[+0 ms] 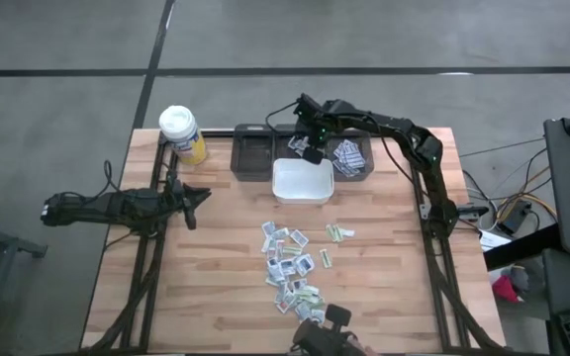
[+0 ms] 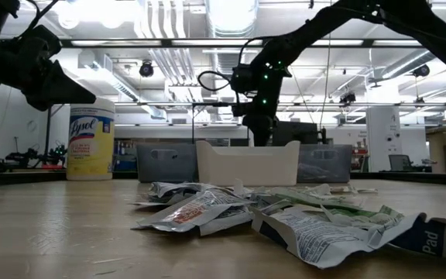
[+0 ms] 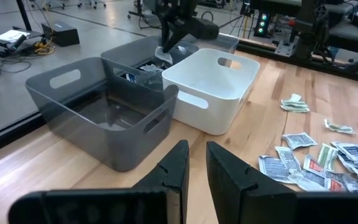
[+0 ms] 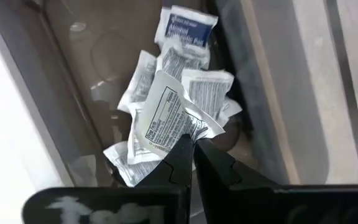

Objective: Pick & Place First Aid Supplies
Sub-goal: Put the alcohol pad into the middle black bin

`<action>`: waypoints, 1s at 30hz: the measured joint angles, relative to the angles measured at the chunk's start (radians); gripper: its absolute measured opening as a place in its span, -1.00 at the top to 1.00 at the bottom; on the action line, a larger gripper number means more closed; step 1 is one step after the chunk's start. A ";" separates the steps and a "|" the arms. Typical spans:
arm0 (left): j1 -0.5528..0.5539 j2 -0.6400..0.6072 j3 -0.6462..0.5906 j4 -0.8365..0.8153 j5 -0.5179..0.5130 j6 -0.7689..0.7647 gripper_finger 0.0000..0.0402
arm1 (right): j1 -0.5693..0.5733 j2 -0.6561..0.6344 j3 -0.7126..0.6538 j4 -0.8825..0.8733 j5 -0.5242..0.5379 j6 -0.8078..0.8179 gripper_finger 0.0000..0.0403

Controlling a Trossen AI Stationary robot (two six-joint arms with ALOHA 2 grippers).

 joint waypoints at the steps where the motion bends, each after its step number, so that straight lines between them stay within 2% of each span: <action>1: 0.000 0.000 0.000 0.000 0.000 -0.004 0.74 | -0.001 0.000 0.001 0.001 0.001 -0.007 0.94; 9: 0.000 0.000 0.000 0.000 0.000 -0.005 0.74 | -0.002 0.002 -0.001 -0.002 0.000 -0.066 0.89; 17: 0.000 0.000 0.000 0.000 0.000 -0.006 0.74 | -0.001 -0.001 0.009 -0.014 0.000 -0.073 0.62; 20: 0.000 0.000 0.000 -0.001 0.000 -0.006 0.74 | 0.010 -0.014 0.067 -0.084 0.000 -0.072 0.55; 24: 0.000 0.000 0.000 -0.001 0.000 -0.006 0.74 | 0.037 -0.024 0.211 -0.273 -0.015 -0.043 0.50; 27: 0.000 0.000 0.000 -0.001 0.000 -0.006 0.74 | 0.059 -0.024 0.319 -0.431 -0.144 -0.002 0.52; 30: 0.000 0.000 0.000 -0.001 0.000 -0.006 0.74 | 0.080 -0.026 0.408 -0.561 -0.414 0.032 0.57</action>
